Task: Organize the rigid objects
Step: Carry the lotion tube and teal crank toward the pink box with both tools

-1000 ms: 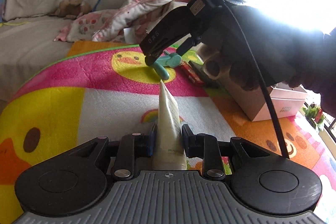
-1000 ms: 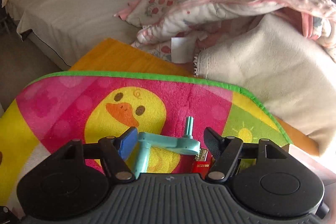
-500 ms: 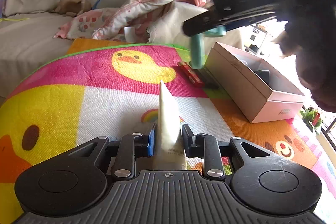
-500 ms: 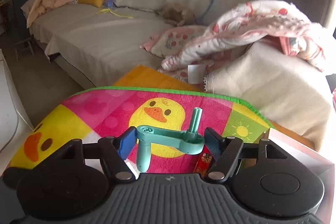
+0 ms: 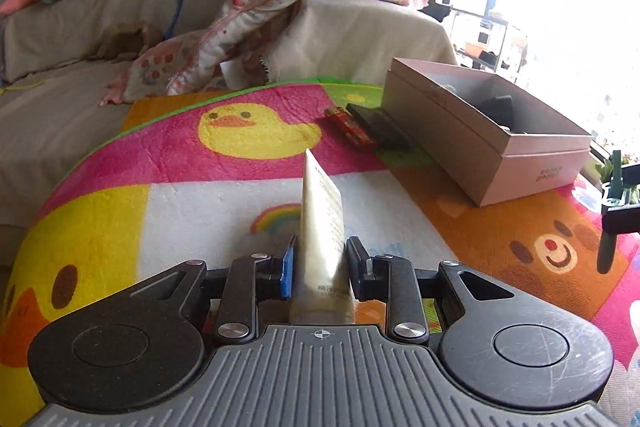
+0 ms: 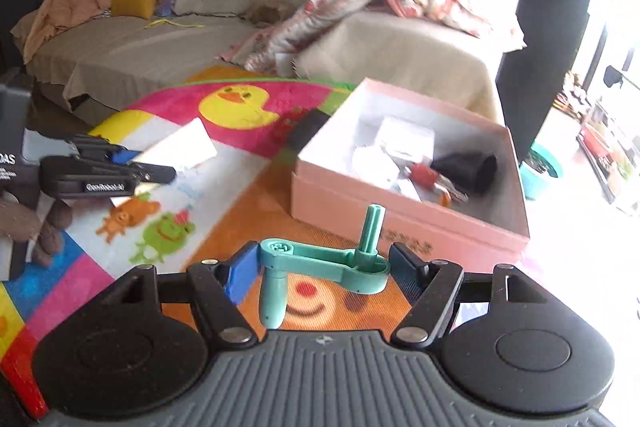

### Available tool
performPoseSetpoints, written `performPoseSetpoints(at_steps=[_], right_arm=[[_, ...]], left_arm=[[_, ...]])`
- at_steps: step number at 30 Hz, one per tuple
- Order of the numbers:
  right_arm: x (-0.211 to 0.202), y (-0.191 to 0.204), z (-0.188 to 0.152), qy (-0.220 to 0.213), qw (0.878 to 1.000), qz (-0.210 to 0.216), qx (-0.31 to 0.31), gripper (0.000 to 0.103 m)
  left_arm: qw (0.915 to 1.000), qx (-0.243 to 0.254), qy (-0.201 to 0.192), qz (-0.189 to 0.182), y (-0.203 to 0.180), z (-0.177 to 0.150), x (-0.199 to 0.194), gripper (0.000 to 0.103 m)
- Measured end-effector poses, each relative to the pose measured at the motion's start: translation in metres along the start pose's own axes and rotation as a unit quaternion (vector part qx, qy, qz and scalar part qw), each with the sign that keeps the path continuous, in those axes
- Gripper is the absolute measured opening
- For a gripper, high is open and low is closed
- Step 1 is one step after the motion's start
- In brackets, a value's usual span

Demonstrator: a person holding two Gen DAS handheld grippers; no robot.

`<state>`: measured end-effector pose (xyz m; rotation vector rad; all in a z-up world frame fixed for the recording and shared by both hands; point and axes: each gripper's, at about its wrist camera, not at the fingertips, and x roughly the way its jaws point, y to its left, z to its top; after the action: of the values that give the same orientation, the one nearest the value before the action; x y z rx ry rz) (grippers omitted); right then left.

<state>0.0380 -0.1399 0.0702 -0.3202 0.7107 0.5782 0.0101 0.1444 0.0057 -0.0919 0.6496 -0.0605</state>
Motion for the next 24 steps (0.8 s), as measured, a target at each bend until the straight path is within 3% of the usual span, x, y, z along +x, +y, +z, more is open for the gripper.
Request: performPoseSetpoints(at_steps=[7,10,12,18,24], right_arm=[[0.004,-0.023,-0.043,0.015,0.998,-0.023,0.056,0.071],[0.010,-0.027,-0.057,0.024,0.996,-0.010,0.081,0.071],[0.015,-0.030,-0.066,0.028,0.995,0.000,0.098,0.071],[0.010,-0.020,-0.080,-0.012,0.997,-0.015,0.080,0.074],[0.013,-0.022,-0.080,-0.013,0.997,-0.002,0.082,0.081]], left_arm=[[0.9942,0.085,0.033,-0.056,-0.060,-0.006,-0.003,0.030],[0.9909,0.112,0.037,-0.064,-0.081,-0.011,-0.006,0.030],[0.9906,0.111,0.043,-0.068,-0.087,-0.012,-0.006,0.030],[0.9934,0.079,0.059,-0.058,-0.091,-0.007,-0.004,0.033],[0.9937,0.083,0.060,-0.046,-0.100,-0.006,-0.001,0.040]])
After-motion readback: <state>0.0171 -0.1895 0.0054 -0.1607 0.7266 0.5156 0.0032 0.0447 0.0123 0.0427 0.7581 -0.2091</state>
